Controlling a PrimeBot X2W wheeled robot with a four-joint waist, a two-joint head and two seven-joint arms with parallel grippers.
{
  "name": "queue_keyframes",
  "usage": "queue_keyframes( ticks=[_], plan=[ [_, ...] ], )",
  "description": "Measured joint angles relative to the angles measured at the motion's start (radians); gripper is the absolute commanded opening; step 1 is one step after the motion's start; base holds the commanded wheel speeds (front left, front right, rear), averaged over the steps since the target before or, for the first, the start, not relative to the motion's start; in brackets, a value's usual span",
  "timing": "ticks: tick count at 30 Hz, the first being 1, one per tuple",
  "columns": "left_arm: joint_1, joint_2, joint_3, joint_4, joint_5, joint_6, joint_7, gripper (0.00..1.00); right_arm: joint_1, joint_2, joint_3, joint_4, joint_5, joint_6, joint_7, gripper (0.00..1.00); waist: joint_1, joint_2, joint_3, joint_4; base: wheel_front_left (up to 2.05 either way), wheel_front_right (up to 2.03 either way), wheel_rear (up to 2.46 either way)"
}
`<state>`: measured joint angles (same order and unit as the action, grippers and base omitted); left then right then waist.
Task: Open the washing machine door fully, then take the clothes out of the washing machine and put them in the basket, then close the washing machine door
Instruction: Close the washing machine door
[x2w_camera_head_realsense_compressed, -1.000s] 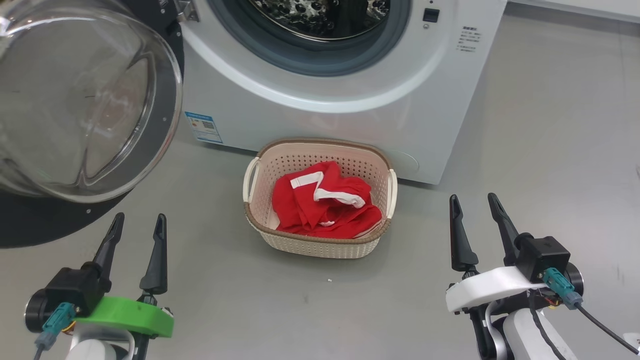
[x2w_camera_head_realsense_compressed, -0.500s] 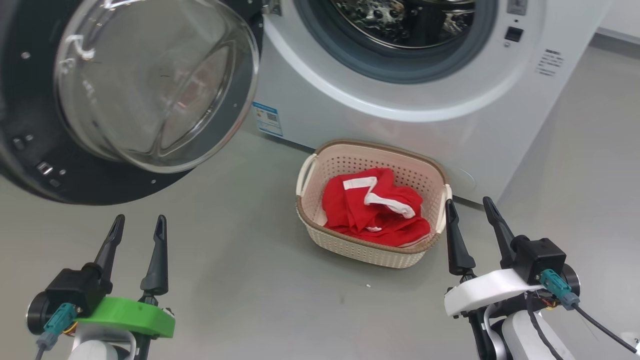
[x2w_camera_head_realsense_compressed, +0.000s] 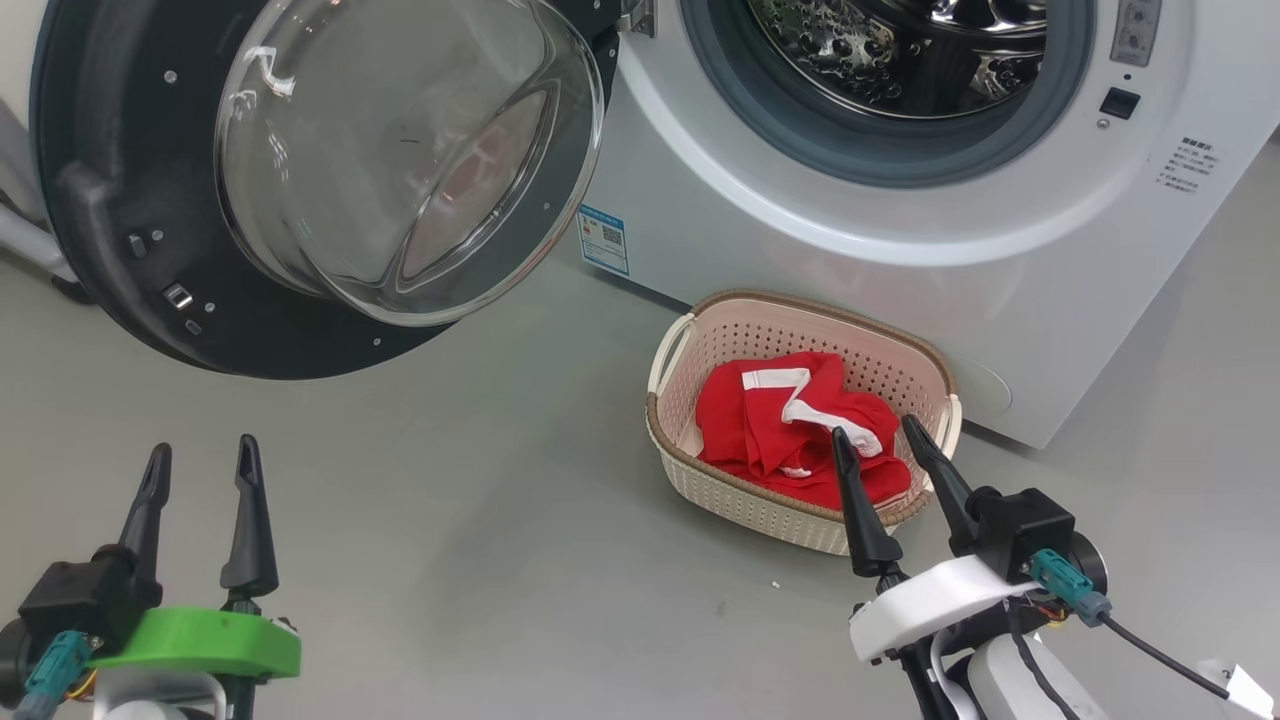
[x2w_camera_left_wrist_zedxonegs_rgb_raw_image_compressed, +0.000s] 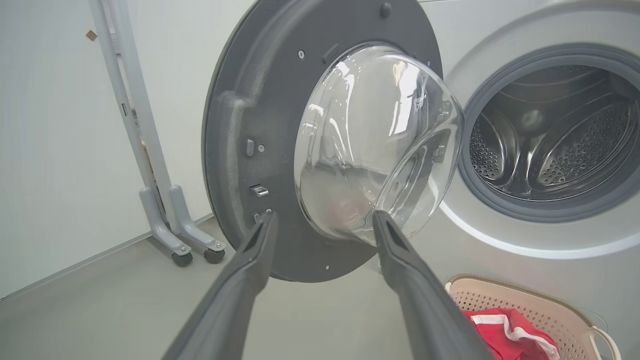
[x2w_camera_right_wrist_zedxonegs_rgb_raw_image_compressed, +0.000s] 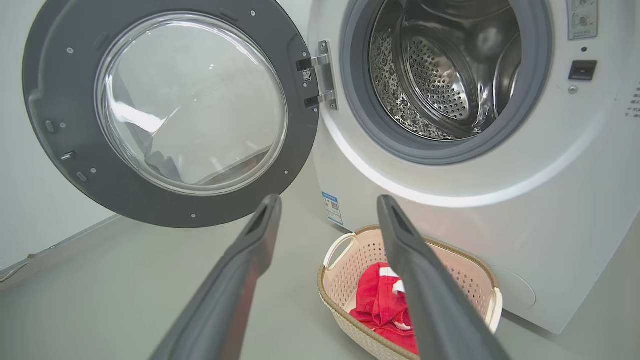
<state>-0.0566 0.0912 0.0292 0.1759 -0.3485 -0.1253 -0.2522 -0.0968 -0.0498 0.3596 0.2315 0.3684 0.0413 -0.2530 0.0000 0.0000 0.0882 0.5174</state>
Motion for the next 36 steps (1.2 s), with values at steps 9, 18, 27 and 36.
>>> queue_keyframes(
  ticks=[9, 18, 27, 36],
  plan=[
    [0.009, -0.003, 0.022, -0.022, 0.007, 0.0, 0.0, 1.0, -0.024, 0.0, 0.015, 0.021, 0.009, 0.005, 0.0, 1.0, 0.0, 0.0, 0.0, 0.005, 0.0, 0.0, 0.0],
    [0.03, -0.006, 0.035, -0.03, 0.015, 0.0, 0.0, 1.0, -0.044, -0.001, 0.027, 0.035, 0.019, 0.009, 0.0, 1.0, 0.0, 0.0, -0.004, 0.007, 0.0, 0.0, 0.0],
    [0.038, -0.011, 0.036, -0.038, 0.024, 0.0, 0.0, 1.0, -0.044, -0.001, 0.028, 0.043, 0.019, 0.009, 0.0, 1.0, 0.0, 0.0, -0.007, 0.005, 0.0, 0.0, 0.0],
    [0.041, -0.013, 0.037, -0.045, 0.025, 0.0, 0.0, 1.0, -0.046, -0.001, 0.028, 0.044, 0.021, 0.009, 0.0, 1.0, 0.0, 0.0, -0.01, 0.002, 0.0, 0.0, 0.0]
  ],
)
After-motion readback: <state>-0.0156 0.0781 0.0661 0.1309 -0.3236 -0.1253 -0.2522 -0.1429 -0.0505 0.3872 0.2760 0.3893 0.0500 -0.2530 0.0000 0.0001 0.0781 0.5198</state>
